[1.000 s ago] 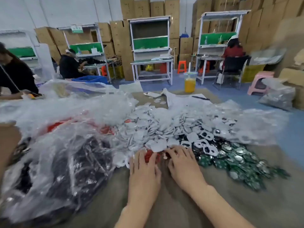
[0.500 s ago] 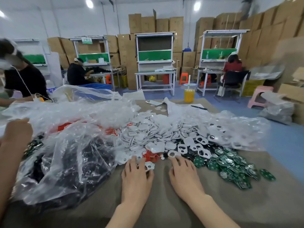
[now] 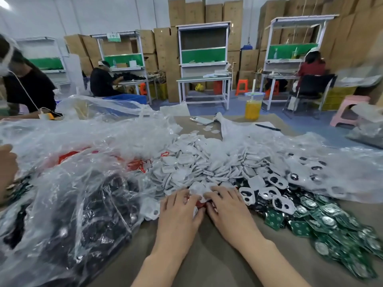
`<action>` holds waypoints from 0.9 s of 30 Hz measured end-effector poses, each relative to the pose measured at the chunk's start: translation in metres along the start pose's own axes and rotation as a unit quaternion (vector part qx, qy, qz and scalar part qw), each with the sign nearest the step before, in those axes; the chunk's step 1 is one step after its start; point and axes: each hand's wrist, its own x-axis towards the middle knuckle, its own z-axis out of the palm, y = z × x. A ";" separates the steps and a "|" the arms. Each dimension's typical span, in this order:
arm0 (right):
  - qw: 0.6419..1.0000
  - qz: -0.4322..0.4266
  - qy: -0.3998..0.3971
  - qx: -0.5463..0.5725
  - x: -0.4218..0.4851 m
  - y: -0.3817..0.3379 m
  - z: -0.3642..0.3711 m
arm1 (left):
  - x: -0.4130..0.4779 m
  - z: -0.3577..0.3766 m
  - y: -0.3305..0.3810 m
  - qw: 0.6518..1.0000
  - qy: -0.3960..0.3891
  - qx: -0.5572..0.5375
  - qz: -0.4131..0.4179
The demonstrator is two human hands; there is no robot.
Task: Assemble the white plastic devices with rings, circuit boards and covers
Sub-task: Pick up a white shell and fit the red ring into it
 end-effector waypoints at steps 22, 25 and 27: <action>0.975 0.210 0.032 -0.070 -0.018 0.032 -0.036 | 0.040 -0.010 0.030 0.928 0.031 -0.358 -0.095; 0.976 0.199 0.091 -0.003 -0.016 0.033 -0.036 | 0.048 -0.008 0.037 0.882 0.038 -0.451 -0.133; 0.949 0.230 0.136 0.170 -0.011 0.033 -0.042 | 0.048 -0.006 0.037 0.865 0.028 -0.479 -0.142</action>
